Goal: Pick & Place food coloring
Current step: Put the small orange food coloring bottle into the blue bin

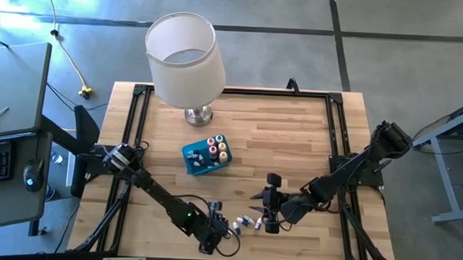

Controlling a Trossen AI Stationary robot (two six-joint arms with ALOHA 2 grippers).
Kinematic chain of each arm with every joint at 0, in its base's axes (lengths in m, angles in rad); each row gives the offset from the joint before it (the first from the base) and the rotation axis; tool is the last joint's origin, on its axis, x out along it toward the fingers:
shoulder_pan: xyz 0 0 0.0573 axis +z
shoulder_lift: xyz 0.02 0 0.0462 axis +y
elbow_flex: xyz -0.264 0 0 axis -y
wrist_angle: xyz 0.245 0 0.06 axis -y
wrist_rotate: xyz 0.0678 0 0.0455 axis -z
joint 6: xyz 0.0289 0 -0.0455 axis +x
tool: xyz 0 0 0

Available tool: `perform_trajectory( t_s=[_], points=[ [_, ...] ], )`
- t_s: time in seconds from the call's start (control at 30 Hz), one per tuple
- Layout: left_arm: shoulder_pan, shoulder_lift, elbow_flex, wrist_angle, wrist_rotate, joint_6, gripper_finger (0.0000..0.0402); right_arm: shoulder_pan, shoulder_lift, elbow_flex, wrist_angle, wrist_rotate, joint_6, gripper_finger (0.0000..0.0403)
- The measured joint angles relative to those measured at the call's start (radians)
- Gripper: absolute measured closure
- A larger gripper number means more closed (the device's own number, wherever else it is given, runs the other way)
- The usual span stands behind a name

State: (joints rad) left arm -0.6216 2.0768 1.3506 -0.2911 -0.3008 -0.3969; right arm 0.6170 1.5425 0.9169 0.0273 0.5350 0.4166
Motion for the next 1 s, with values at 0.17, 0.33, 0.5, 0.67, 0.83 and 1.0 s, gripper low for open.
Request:
perform_trajectory(
  t_s=[0.17, 0.33, 0.5, 0.67, 0.83, 1.0],
  points=[
    [0.000, 0.001, 0.000, 0.002, 0.003, 0.003, 0.0313, 0.000, 0.000, 0.000, 0.000, 0.000, -0.007, 0.0269],
    [-0.001, -0.019, -0.002, -0.012, -0.004, 0.006, 0.0343, -0.001, 0.000, 0.000, 0.000, 0.000, -0.007, 0.0269],
    [0.003, -0.102, 0.030, -0.260, -0.100, -0.047, 0.0345, -0.001, 0.000, 0.000, 0.000, 0.000, -0.007, 0.0269],
    [0.005, -0.204, 0.118, -0.717, -0.273, -0.200, 0.0345, -0.001, 0.000, 0.000, 0.006, 0.000, -0.007, 0.0269],
    [0.069, -0.279, 0.143, -1.083, -0.347, -0.388, 0.0345, -0.001, 0.000, 0.000, 0.020, 0.001, -0.007, 0.0269],
    [0.189, -0.293, 0.065, -1.151, -0.364, -0.376, 0.0329, -0.001, 0.000, 0.000, 0.020, 0.000, -0.018, 0.0269]
  ],
)
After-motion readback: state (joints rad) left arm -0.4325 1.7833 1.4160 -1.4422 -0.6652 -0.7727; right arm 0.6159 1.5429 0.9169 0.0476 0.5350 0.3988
